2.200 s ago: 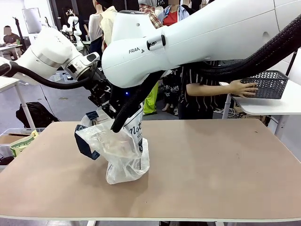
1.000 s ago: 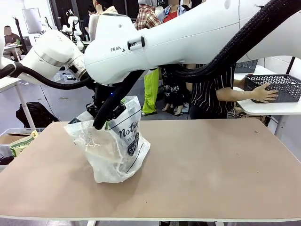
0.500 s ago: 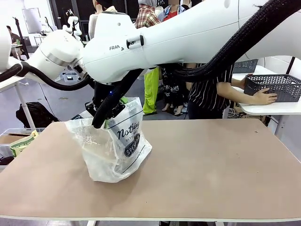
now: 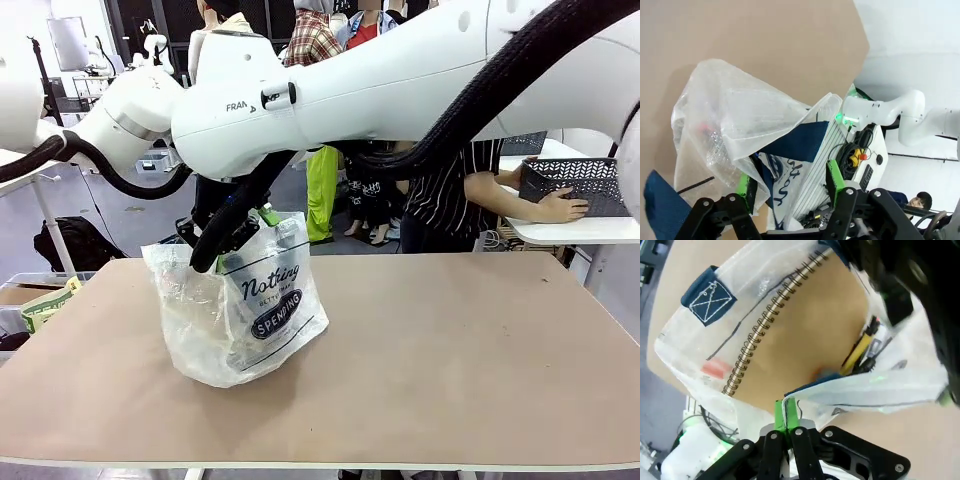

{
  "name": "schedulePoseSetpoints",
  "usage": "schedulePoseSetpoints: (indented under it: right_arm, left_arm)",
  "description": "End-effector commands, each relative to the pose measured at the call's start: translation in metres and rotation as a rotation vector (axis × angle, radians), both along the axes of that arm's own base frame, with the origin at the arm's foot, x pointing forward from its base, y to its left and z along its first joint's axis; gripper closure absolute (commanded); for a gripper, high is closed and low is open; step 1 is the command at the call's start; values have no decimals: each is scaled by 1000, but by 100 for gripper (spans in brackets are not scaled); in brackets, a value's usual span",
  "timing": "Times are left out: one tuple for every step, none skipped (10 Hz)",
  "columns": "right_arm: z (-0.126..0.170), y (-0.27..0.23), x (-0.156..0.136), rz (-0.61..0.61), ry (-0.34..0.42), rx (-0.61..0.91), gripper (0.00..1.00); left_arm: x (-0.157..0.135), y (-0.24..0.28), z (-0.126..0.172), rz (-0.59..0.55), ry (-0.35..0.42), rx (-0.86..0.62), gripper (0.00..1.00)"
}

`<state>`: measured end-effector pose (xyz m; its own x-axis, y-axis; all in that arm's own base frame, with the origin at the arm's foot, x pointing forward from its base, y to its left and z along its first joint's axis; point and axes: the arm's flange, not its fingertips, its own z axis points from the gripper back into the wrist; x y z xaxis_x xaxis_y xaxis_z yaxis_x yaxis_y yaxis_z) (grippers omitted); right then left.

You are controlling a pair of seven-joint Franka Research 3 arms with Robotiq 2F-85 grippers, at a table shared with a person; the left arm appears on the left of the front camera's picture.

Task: Transfer purchased items from the store into the shopping bag.
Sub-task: Move the Reusable shopping bag to the right side of the table.

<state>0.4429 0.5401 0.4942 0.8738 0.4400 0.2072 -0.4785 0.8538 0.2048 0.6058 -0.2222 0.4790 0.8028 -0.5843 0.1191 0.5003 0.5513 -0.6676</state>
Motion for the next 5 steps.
schedulePoseSetpoints:
  right_arm:
    - [3, 11, 7, 35, -32, -6, 100]
    - [3, 11, 7, 33, -29, -3, 100]
    - [4, 10, 7, 30, -27, -2, 100]
    - [5, 11, 6, 29, -30, 3, 100]
    - [6, 11, 6, 31, -36, 2, 100]
  left_arm:
    - [5, -10, 5, -29, 33, 32, 29]
    - [5, -12, 4, -29, 32, 44, 29]
    - [6, -14, 2, -20, 23, 63, 29]
    - [5, -14, 1, -29, 22, 72, 29]
    - [5, -14, 0, -43, 24, 85, 29]
